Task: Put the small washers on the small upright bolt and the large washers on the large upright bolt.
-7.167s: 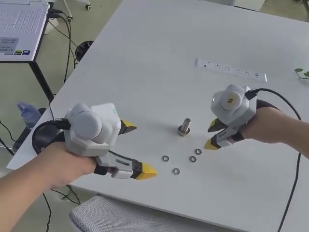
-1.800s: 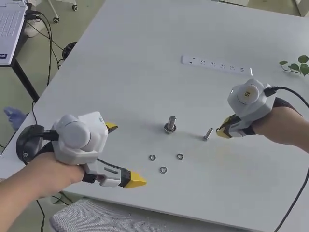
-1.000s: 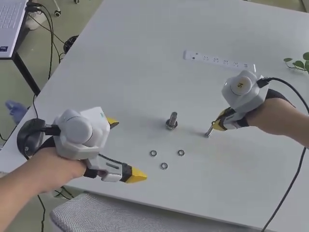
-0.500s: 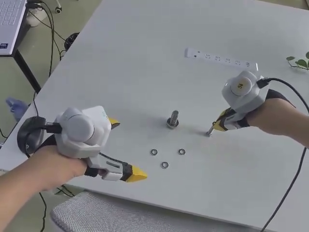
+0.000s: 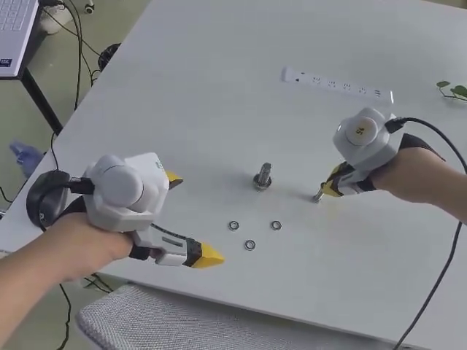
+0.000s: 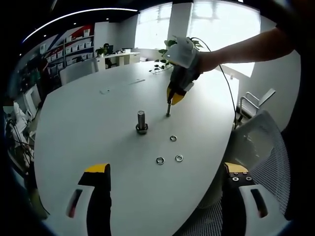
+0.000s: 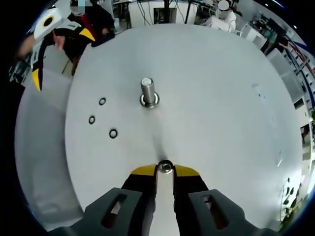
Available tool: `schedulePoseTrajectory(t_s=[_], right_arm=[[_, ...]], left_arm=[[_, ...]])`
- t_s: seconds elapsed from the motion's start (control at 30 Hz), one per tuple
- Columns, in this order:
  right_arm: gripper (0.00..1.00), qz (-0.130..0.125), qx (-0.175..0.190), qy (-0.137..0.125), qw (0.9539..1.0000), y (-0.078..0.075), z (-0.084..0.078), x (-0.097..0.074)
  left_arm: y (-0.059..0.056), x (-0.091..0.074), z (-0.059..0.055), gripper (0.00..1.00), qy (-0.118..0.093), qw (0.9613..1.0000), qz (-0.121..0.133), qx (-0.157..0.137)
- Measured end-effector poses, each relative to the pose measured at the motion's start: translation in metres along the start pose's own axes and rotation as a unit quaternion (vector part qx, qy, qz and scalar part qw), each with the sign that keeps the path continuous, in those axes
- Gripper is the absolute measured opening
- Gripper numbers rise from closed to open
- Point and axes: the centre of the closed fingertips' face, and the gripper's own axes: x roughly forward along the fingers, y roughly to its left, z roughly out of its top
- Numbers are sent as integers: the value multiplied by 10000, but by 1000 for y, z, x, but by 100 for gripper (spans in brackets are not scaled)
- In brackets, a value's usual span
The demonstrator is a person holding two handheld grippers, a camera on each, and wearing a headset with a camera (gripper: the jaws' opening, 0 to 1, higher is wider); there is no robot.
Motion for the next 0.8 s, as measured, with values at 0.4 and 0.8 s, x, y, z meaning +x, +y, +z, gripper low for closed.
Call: schedulePoseTrajectory(t_s=[0.4, 0.8], right_arm=[[12, 37, -38, 70, 10000, -1, -1, 12], [12, 91, -91, 157, 9998, 0, -3, 24]], left_arm=[[2, 1, -5, 93, 42, 10000, -36, -48], [6, 2, 2, 94, -16, 10000, -43, 11]])
